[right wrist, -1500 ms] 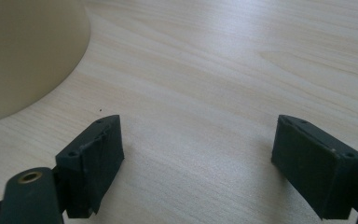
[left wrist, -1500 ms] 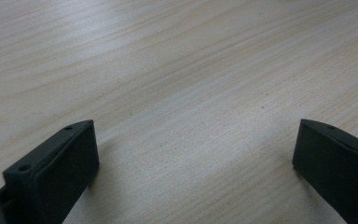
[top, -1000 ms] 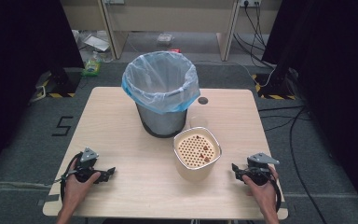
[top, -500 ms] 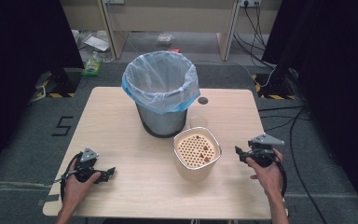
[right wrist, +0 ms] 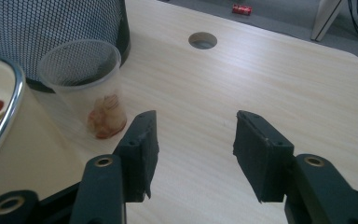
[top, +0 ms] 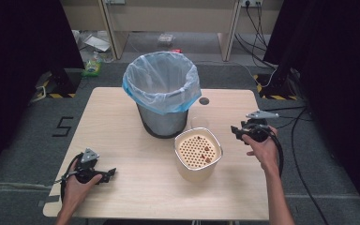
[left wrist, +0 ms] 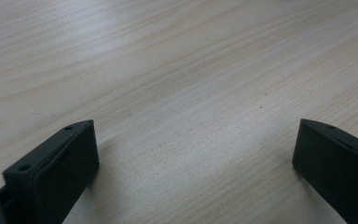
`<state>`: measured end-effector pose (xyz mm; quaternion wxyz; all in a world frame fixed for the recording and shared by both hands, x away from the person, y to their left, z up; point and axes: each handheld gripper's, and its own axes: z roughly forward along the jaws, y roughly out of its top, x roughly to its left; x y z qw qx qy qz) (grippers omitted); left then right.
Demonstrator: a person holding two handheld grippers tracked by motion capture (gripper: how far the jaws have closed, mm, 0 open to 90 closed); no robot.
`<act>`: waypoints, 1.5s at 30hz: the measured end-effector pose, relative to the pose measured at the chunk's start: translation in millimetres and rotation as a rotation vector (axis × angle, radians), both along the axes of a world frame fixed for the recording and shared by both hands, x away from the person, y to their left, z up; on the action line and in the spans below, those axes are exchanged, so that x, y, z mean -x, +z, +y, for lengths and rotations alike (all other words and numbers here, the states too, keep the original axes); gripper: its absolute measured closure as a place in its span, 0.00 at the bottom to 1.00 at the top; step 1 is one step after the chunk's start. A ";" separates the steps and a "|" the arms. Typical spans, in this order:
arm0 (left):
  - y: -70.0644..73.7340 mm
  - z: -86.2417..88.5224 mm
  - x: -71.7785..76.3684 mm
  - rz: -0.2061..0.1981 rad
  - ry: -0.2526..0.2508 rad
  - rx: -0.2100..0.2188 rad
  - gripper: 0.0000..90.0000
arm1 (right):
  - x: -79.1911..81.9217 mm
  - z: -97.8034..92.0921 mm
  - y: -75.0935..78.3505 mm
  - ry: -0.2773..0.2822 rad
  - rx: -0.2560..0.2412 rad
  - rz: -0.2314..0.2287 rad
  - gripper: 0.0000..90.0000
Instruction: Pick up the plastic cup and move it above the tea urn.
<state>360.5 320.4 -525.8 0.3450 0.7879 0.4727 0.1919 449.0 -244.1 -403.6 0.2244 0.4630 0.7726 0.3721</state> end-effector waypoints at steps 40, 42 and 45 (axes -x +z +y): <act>0.0 0.0 0.0 0.000 0.000 -0.001 0.00 | -84.6 96.3 -21.7 0.160 0.043 0.211 0.78; 0.0 0.0 0.0 0.000 0.000 0.000 0.00 | -85.7 98.1 -22.6 0.166 0.048 0.215 0.79; 0.0 0.0 0.0 0.000 0.000 0.000 0.00 | -88.1 102.0 -25.6 0.181 0.064 0.238 0.84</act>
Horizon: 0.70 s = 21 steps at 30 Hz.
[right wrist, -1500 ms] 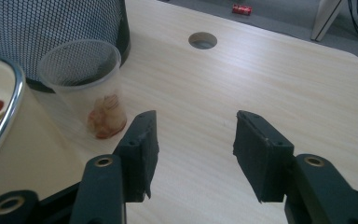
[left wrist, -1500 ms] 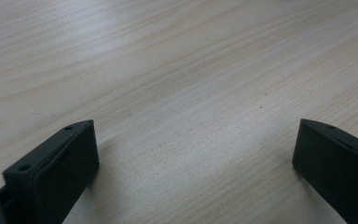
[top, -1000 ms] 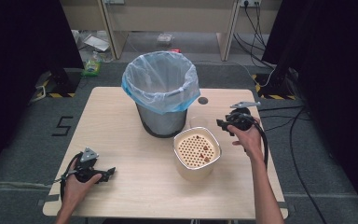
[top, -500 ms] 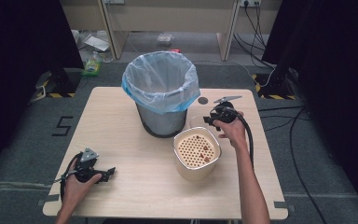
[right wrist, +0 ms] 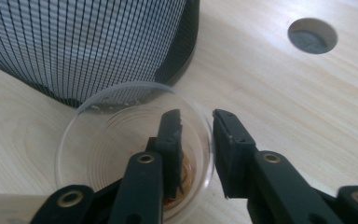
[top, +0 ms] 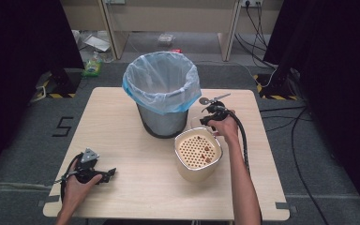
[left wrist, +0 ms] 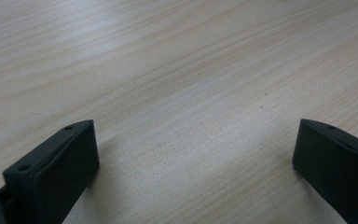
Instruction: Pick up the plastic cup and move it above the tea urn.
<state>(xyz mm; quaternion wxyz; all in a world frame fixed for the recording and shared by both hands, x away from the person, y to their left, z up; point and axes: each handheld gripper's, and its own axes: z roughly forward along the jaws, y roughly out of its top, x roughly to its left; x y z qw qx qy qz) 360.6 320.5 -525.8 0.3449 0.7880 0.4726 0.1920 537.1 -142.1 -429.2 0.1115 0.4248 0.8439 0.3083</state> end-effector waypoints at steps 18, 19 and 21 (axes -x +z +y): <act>0.0 0.0 0.0 0.000 0.000 0.000 0.00 | 15.7 -18.3 25.6 0.040 0.056 -0.140 0.97; 0.0 0.0 0.0 0.000 0.000 0.000 0.00 | 17.0 -19.9 29.1 0.037 0.056 -0.155 0.97; 0.0 0.0 0.0 0.000 0.000 0.000 0.00 | 20.0 -23.2 35.4 0.029 0.061 -0.182 0.97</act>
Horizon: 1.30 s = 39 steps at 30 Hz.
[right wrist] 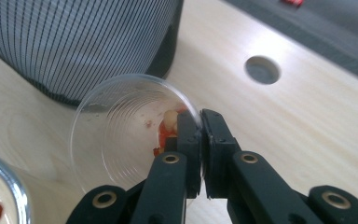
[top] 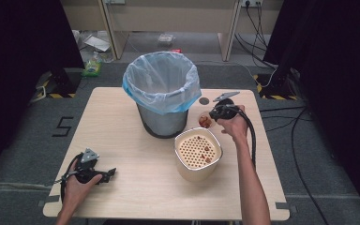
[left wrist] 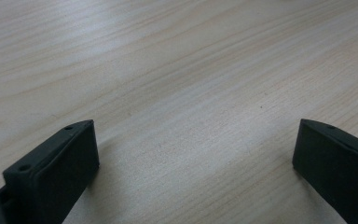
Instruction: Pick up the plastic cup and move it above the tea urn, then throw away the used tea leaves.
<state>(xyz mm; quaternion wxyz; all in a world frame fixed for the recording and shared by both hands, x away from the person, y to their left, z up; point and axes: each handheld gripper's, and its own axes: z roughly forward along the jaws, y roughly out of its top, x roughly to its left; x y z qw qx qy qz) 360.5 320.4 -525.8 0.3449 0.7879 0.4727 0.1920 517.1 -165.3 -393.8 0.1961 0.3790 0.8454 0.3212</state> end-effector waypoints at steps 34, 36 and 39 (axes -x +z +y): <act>0.0 -0.5 -0.7 0.000 0.004 0.002 0.00 | 44.0 -27.2 50.5 -0.029 -0.012 -0.236 0.97; 0.0 -0.5 -0.7 0.000 0.004 0.002 0.00 | 48.4 -25.8 51.7 -0.021 -0.018 -0.251 0.97; 0.0 -0.5 -0.7 0.000 0.004 0.002 0.00 | 55.8 -22.5 54.7 -0.007 -0.012 -0.272 0.97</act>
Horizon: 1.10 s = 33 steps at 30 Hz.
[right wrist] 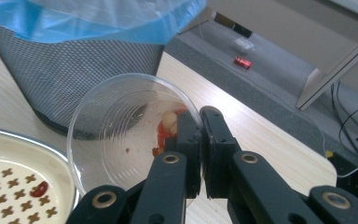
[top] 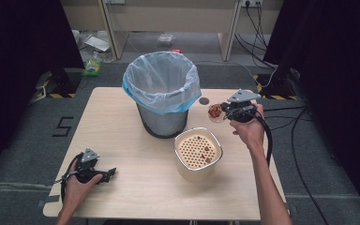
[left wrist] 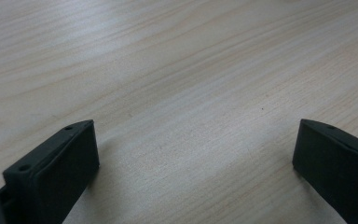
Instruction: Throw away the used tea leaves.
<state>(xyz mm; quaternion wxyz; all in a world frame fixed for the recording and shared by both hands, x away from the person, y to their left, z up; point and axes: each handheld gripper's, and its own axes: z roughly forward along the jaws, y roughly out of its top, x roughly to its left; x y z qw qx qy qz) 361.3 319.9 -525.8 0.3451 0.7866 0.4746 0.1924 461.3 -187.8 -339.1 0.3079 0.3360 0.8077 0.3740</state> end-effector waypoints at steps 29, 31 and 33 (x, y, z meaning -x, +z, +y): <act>0.0 -0.3 0.7 -0.005 0.001 -0.004 0.00 | 79.4 40.9 -28.7 0.044 0.067 -0.471 0.97; 0.0 -0.3 0.8 -0.004 0.001 -0.004 0.00 | 82.7 42.4 -35.5 0.051 0.068 -0.514 0.97; 0.0 -0.3 0.8 -0.004 0.000 -0.004 0.00 | 87.9 42.5 -37.1 0.044 0.054 -0.561 0.97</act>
